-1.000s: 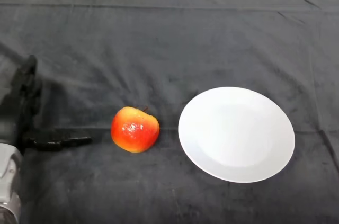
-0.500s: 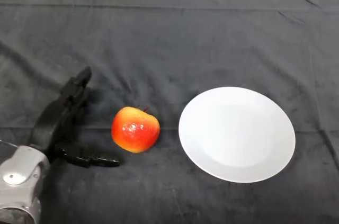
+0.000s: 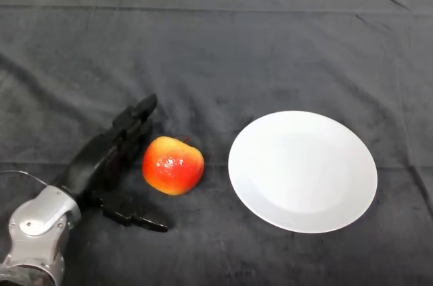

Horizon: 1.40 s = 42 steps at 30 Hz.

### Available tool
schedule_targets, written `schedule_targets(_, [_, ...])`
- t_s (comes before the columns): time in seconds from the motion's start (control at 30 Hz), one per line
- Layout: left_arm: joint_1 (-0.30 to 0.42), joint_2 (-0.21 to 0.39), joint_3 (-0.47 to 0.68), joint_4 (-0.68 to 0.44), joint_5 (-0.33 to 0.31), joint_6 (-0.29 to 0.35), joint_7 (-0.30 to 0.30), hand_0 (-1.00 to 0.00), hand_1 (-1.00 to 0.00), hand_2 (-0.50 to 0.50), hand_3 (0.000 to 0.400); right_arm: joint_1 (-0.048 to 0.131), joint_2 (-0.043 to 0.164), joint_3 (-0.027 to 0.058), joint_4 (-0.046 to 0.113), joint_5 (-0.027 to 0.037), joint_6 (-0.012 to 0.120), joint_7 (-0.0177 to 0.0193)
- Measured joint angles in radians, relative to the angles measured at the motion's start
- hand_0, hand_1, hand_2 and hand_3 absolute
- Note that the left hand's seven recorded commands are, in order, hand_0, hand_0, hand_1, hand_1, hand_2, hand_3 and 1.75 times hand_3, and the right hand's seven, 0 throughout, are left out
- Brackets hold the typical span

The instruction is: Move the apple to the plate

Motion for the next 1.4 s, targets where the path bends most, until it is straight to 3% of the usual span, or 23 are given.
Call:
schedule_targets(0.03, [0.0, 0.0, -0.007, 0.0, -0.001, -0.002, 0.0, -0.54, 0.0, -0.27, 0.215, 0.0, 0.0, 0.0, 0.0, 0.0, 0.0, 0.0])
schedule_targets(0.07, [0.0, 0.0, -0.018, 0.0, -0.002, -0.004, -0.001, -0.78, 0.0, -0.39, 0.314, 0.0, 0.0, 0.0, 0.0, 0.0, 0.0, 0.0])
schedule_targets(0.1, [0.0, -0.001, -0.021, 0.0, -0.002, -0.009, -0.002, -0.82, 0.0, -0.41, 0.328, 0.0, 0.0, 0.0, 0.0, 0.0, 0.0, 0.0])
schedule_targets(0.17, [0.0, -0.004, -0.028, 0.0, -0.002, -0.015, -0.005, -1.0, -0.04, -0.48, 0.4, 0.0, 0.0, 0.0, 0.0, 0.0, 0.0, 0.0])
schedule_targets(0.2, [0.0, -0.005, -0.032, 0.0, -0.002, -0.019, -0.005, -1.0, -0.07, -0.46, 0.4, 0.0, 0.0, 0.0, 0.0, 0.0, 0.0, 0.0])
schedule_targets(0.23, [0.0, -0.006, -0.034, 0.0, -0.002, -0.021, -0.005, -1.0, -0.51, -0.25, 0.4, 0.0, 0.0, 0.0, 0.0, 0.0, 0.0, 0.0])
schedule_targets(0.27, [0.0, -0.008, -0.038, 0.0, -0.002, -0.022, -0.005, -1.0, -0.58, -0.21, 0.4, 0.0, 0.0, 0.0, 0.0, 0.0, 0.0, 0.0])
schedule_targets(0.3, [0.0, -0.009, -0.041, 0.0, -0.002, -0.029, -0.005, -1.0, -0.95, -0.03, 0.4, 0.0, 0.0, 0.0, 0.0, 0.0, 0.0, 0.0])
schedule_targets(0.4, [0.0, -0.009, -0.062, -0.008, -0.002, -0.044, -0.003, -1.0, -1.0, 0.0, 0.4, 0.0, 0.0, 0.0, 0.0, 0.0, 0.0, 0.0])
schedule_targets(0.97, [-0.056, -0.015, -0.099, -0.008, 0.029, -0.074, 0.094, -1.0, -1.0, 0.0, 0.4, 0.0, 0.0, 0.0001, 0.0, 0.0, 0.0, 0.0])
schedule_targets(1.17, [-0.097, -0.045, -0.101, -0.008, 0.064, -0.135, 0.19, -1.0, -1.0, 0.0, 0.4, 0.0, 0.0, 0.0, 0.0, 0.0, 0.0, 0.0])
schedule_targets(1.4, [-0.123, -0.103, -0.183, -0.008, 0.16, -0.236, 0.341, -1.0, -1.0, 0.0, 0.4, 0.0, 0.0, 0.0, 0.0, 0.0, 0.0, 0.0])
